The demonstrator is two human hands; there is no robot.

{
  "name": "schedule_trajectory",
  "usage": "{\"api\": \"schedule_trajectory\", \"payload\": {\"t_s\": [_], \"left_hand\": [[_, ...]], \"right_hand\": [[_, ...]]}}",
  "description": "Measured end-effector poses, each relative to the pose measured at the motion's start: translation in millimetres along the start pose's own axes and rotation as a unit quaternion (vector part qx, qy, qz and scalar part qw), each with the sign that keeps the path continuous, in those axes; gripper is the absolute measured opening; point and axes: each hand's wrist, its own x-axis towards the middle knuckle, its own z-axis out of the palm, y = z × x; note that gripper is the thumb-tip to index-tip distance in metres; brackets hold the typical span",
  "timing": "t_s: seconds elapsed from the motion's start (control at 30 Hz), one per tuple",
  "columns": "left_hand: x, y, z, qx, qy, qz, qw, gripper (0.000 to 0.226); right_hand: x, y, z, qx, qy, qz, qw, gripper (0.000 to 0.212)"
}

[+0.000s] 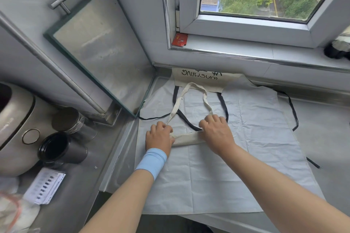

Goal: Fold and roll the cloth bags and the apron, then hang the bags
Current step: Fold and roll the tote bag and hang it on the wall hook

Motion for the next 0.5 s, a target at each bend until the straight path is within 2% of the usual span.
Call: {"api": "schedule_trajectory", "payload": {"t_s": [0.07, 0.17, 0.23, 0.33, 0.4, 0.5], "left_hand": [[3, 17, -4, 0.010, 0.027, 0.065, 0.998, 0.027], [-1, 35, 4, 0.022, 0.040, 0.211, 0.976, 0.033], [-5, 33, 16, -0.058, -0.001, 0.214, 0.975, 0.041], [-13, 11, 38, -0.010, -0.051, 0.214, 0.975, 0.065], [-13, 0, 40, -0.023, -0.041, 0.226, 0.973, 0.064], [-9, -2, 35, -0.073, -0.076, 0.219, 0.970, 0.060]], "right_hand": [[4, -6, 0, 0.001, 0.030, -0.045, 0.999, 0.031], [-1, -15, 6, 0.059, 0.051, -0.120, 0.990, 0.021], [-4, -12, 17, 0.118, 0.037, -0.123, 0.985, 0.026], [-9, 3, 31, 0.158, -0.039, -0.107, 0.981, 0.048], [-11, 9, 35, 0.161, -0.044, -0.129, 0.977, 0.055], [-10, 15, 34, 0.202, -0.042, -0.135, 0.969, 0.064]]}}
